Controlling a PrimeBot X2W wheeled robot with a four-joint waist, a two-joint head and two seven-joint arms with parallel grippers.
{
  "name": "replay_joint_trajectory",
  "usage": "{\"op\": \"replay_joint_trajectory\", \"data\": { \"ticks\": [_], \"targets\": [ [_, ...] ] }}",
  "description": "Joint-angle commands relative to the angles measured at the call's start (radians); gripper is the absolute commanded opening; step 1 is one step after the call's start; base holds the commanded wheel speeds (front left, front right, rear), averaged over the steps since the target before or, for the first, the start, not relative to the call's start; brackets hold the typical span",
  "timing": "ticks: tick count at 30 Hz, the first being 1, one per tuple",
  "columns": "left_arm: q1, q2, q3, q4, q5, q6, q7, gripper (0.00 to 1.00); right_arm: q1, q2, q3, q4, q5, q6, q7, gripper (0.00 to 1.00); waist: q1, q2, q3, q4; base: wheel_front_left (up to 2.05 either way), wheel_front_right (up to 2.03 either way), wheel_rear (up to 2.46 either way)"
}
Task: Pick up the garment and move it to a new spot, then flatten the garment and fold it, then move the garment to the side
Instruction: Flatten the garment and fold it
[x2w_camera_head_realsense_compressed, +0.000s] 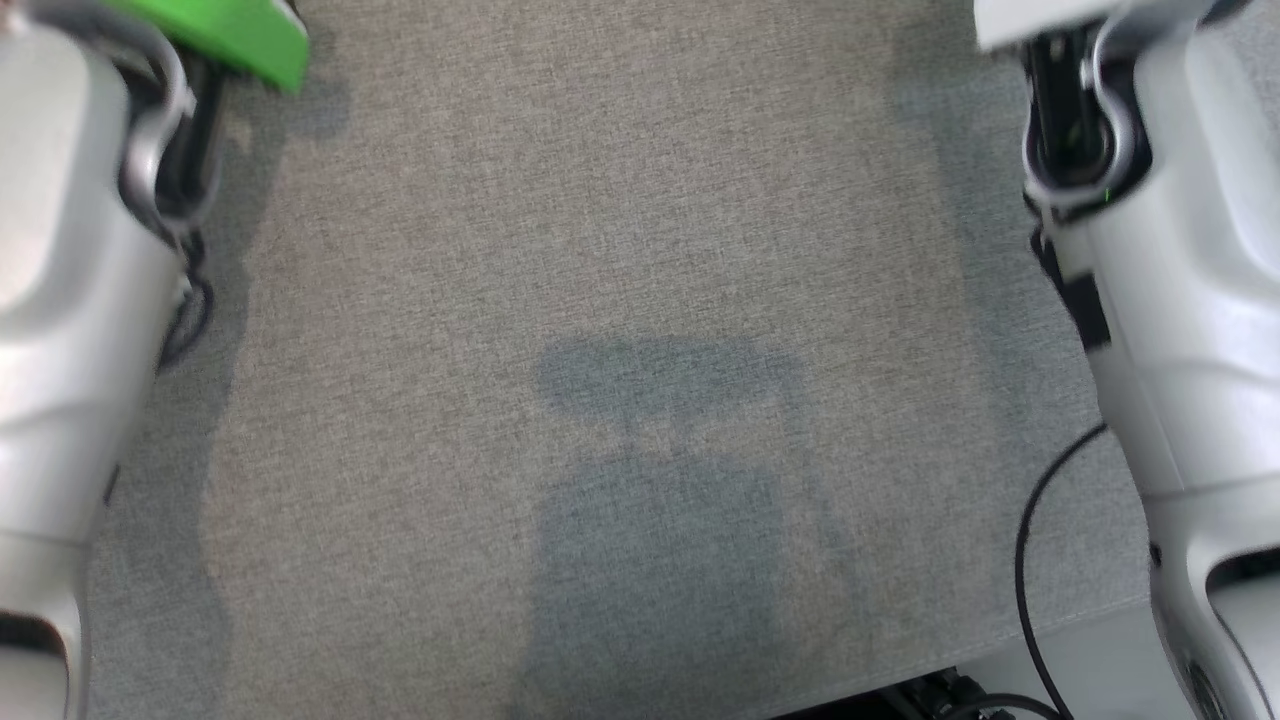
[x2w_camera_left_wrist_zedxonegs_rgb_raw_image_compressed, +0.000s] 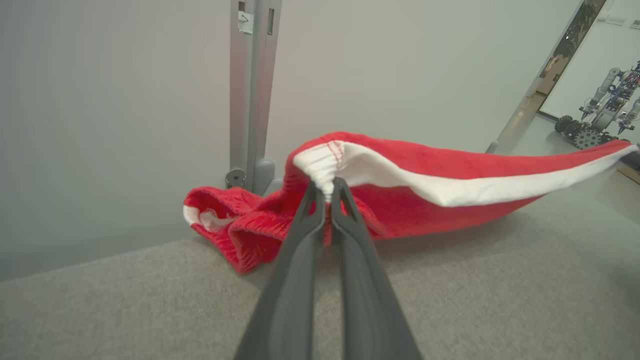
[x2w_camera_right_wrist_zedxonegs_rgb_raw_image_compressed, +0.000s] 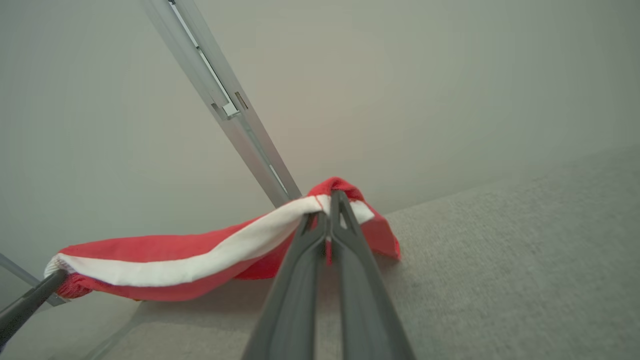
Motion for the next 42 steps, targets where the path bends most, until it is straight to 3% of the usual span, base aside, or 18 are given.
{"op": "replay_joint_trajectory", "data": {
  "ticks": [1,5,8,11,15,16,20,23,26,31,34,42],
  "targets": [
    [0.111,0.037,-0.036,-0.034,-0.025,-0.001,-0.009,0.0,0.121,-0.049,0.044,-0.035,0.051,-0.001,-0.006,0.0,-0.0002,0.0116,-0.054,0.0,0.0,0.0,0.0],
    [0.341,0.083,-0.054,-0.162,-0.065,-0.001,-0.017,0.0,0.356,-0.145,0.086,-0.156,0.133,-0.001,-0.007,0.0,-0.0002,0.0116,-0.151,-0.001,0.0,0.0,0.0],
    [0.551,0.101,-0.061,-0.293,-0.048,0.03,-0.017,0.0,0.559,-0.186,0.06,-0.253,0.18,-0.001,-0.007,0.0,-0.0002,0.0116,-0.24,0.01,0.0,0.0,0.0],
    [0.783,0.117,-0.065,-0.421,-0.086,0.11,-0.015,0.0,0.75,-0.234,0.066,-0.352,0.219,-0.001,-0.007,0.0,-0.0002,0.0116,-0.324,0.002,0.0,0.0,0.0],
    [1.077,0.126,-0.038,-0.616,-0.166,0.26,-0.015,0.0,0.998,-0.318,0.077,-0.448,0.205,-0.002,-0.007,0.0,-0.0002,0.0116,-0.403,-0.013,0.0,0.0,0.0],
    [1.077,0.126,-0.038,-0.616,-0.166,0.26,-0.015,0.0,0.998,-0.318,0.077,-0.448,0.205,-0.002,-0.007,0.0,-0.0002,0.0116,-0.403,-0.013,0.0,0.0,0.0],
    [1.3,0.11,-0.034,-0.818,-0.254,0.363,-0.016,0.0,1.225,-0.357,-0.008,-0.559,0.235,-0.002,0.0,0.0,-0.0002,0.0116,-0.462,0.003,0.0,0.0,0.0],
    [1.38,0.111,-0.023,-0.931,-0.313,0.391,-0.003,0.0,1.312,-0.345,-0.071,-0.629,0.251,-0.002,0.026,0.0,-0.0002,0.0116,-0.475,0.016,0.0,0.0,0.0],
    [1.355,0.144,-0.012,-0.953,-0.311,0.412,0.037,0.0,1.281,-0.329,-0.083,-0.641,0.219,-0.002,0.079,0.0,-0.0002,0.0116,-0.476,0.028,0.0,0.0,0.0],
    [1.165,0.162,-0.012,-0.904,-0.287,0.398,0.148,0.0,1.057,-0.278,-0.038,-0.588,0.176,-0.001,0.153,0.0,-0.0002,0.0116,-0.413,0.073,0.0,0.0,0.0],
    [1.013,0.122,-0.003,-0.83,-0.289,0.386,0.197,0.0,0.863,-0.263,0.007,-0.516,0.147,-0.001,0.189,0.0,-0.0002,0.0116,-0.351,0.111,0.0,0.0,0.0],
    [0.68,-0.053,-0.033,-0.516,-0.282,0.351,0.262,0.0,0.458,-0.29,0.05,-0.234,0.102,-0.001,0.227,0.0,-0.0002,0.0116,-0.263,0.238,0.0,0.0,0.0]
  ]
}}
